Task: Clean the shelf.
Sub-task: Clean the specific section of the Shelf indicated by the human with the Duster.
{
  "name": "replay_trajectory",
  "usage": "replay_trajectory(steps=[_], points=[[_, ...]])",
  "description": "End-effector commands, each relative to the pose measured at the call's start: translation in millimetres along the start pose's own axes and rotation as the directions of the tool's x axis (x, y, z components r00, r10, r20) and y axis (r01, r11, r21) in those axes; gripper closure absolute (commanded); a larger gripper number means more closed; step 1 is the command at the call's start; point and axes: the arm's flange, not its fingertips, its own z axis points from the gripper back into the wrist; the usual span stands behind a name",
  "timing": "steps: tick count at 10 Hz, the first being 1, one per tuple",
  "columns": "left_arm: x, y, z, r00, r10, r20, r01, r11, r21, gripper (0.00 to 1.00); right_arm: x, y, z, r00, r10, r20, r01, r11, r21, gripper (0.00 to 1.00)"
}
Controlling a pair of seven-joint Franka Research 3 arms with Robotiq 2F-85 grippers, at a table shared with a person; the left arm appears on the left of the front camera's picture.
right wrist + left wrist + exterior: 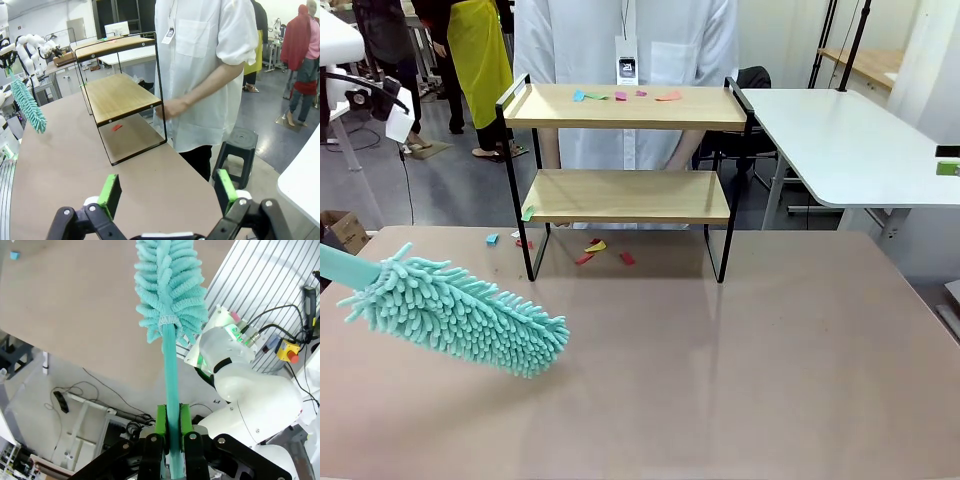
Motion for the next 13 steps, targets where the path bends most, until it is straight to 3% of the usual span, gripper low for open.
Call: replay_trajectory(steps=[1, 13], points=[[-0.9, -1.9, -3.0, 1.0, 0.009, 0.021, -0.009, 1.0, -0.009, 0.87, 2.5, 0.2, -0.4, 1.0, 0.005, -0.001, -0.005, 1.0, 0.0, 0.0], [-0.9, -1.9, -3.0, 1.0, 0.009, 0.021, -0.009, 1.0, -0.009, 0.87, 2.5, 0.2, -0.4, 1.0, 0.005, -0.001, -0.005, 1.0, 0.0, 0.0]])
